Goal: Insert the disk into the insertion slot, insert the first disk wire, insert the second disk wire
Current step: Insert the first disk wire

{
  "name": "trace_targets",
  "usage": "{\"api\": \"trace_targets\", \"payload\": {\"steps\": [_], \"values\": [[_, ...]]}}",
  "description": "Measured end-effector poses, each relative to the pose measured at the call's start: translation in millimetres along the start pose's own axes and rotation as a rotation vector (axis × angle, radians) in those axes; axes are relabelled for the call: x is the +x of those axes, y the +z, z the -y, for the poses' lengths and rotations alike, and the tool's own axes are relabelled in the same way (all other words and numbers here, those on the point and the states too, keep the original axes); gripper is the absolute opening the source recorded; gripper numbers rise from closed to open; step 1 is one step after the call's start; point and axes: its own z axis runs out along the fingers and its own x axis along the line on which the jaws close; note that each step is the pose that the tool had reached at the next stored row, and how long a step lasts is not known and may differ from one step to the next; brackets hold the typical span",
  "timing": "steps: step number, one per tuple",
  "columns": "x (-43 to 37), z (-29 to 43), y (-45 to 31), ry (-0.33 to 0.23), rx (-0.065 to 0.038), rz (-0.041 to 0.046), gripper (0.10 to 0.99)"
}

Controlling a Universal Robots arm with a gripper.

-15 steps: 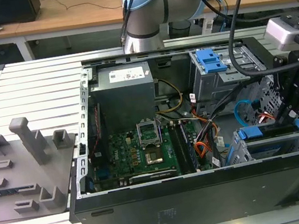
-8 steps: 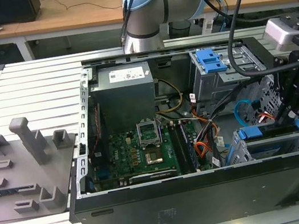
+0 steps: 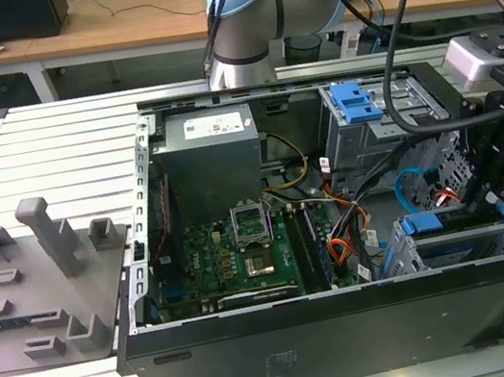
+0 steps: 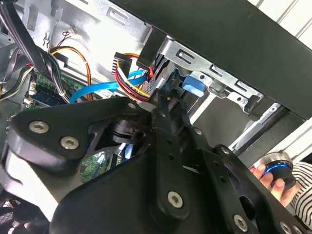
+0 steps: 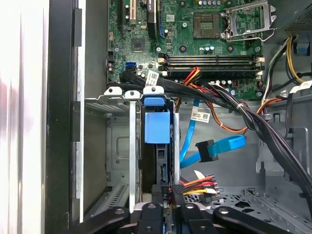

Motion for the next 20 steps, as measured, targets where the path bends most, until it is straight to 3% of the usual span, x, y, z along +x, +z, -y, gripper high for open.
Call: {"api": "trace_targets", "payload": {"steps": [1, 3, 4, 7, 10, 14, 16, 20], "values": [[0.0, 0.0, -0.2, 0.0, 0.0, -0.0004, 0.251], [0.0, 0.0, -0.6, 0.0, 0.0, -0.0006, 0.251], [0.2, -0.3, -4.7, 0.0, 0.0, -0.0006, 0.251], [1.1, -1.7, -27.0, 0.0, 0.0, -0.0008, 0.251], [1.4, -2.2, -34.7, 0.0, 0.0, -0.0006, 0.251], [1.4, -2.2, -34.9, 0.0, 0.0, -0.0008, 0.235], [1.4, -2.2, -35.0, 0.0, 0.0, -0.0007, 0.106], [1.4, -2.2, -35.2, 0.0, 0.0, -0.0008, 0.106]]}}
